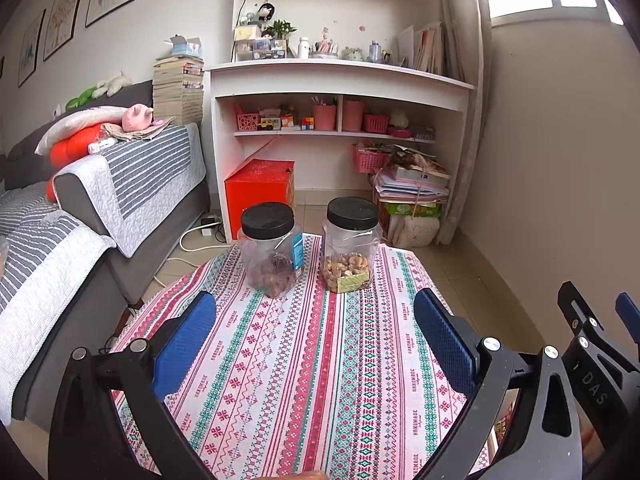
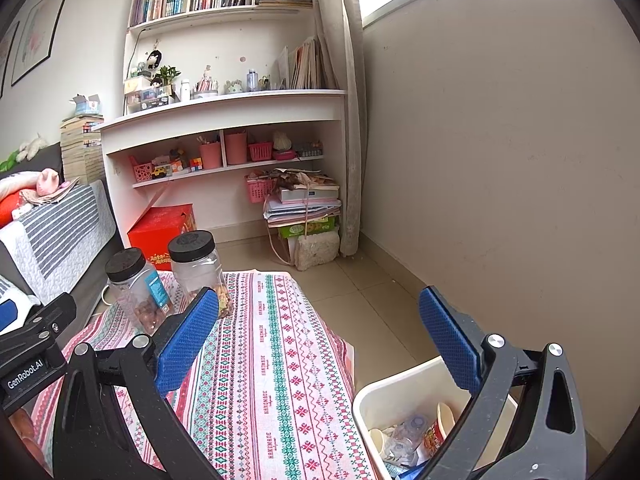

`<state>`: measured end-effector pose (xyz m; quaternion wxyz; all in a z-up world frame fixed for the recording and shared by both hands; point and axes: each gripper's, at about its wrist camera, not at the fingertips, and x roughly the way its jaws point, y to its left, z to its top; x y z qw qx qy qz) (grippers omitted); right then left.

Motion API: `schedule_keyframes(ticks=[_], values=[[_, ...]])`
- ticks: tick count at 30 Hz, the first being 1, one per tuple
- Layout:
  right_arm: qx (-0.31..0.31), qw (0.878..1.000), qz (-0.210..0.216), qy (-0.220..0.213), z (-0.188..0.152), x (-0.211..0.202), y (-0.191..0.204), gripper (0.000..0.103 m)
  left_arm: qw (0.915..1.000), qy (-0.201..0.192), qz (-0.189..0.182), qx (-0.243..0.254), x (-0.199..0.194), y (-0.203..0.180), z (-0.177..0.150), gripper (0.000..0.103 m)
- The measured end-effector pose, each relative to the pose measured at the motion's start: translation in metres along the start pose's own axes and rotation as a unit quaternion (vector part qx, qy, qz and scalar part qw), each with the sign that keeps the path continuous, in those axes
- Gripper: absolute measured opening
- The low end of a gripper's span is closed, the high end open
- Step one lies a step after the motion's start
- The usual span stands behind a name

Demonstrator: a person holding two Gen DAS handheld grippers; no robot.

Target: Collect trash

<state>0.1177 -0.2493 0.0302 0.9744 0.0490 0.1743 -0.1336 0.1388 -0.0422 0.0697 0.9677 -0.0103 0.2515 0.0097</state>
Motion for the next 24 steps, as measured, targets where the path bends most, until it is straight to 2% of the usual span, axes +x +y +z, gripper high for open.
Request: schedule_keyframes(ticks=[11, 24], values=[[-0.001, 1.000, 0.001, 0.002, -0.003, 0.002, -0.002, 0.096, 0.9998, -0.005, -0.016, 0.002, 0.001, -0.001, -0.009, 0.093], [-0.001, 1.000, 0.002, 0.002, -0.002, 0.002, -0.003, 0.096, 0.9997, -0.005, -0.023, 0.005, 0.000, -0.005, -0.011, 0.095]])
